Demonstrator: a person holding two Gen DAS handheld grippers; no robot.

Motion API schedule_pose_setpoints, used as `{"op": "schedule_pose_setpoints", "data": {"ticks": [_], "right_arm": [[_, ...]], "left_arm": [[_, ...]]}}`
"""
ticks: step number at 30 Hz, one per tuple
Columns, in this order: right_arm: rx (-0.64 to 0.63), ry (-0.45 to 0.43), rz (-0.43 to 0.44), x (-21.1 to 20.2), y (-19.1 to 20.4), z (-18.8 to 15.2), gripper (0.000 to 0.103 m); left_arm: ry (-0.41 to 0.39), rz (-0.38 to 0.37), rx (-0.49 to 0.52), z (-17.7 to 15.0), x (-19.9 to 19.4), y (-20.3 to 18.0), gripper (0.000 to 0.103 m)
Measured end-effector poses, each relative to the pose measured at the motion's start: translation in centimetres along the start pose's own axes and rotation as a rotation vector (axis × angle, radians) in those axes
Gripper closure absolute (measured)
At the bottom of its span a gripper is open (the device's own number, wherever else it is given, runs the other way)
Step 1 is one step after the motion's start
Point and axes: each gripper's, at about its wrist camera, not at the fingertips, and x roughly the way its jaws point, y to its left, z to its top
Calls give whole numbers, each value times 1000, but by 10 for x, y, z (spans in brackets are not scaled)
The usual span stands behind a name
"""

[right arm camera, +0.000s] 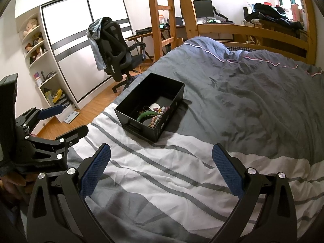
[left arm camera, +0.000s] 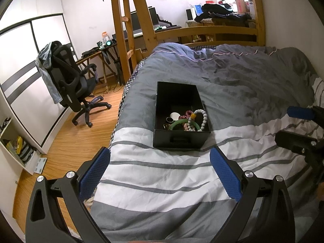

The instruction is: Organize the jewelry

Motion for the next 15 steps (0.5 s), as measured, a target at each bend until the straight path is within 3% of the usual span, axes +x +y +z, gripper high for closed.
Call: {"op": "schedule_pose_setpoints", "data": {"ticks": [15], "right_arm": [[-12, -10, 2, 1, -1, -5, 4]], "left_arm": [[-20, 41, -23, -2, -4, 10, 6]]}}
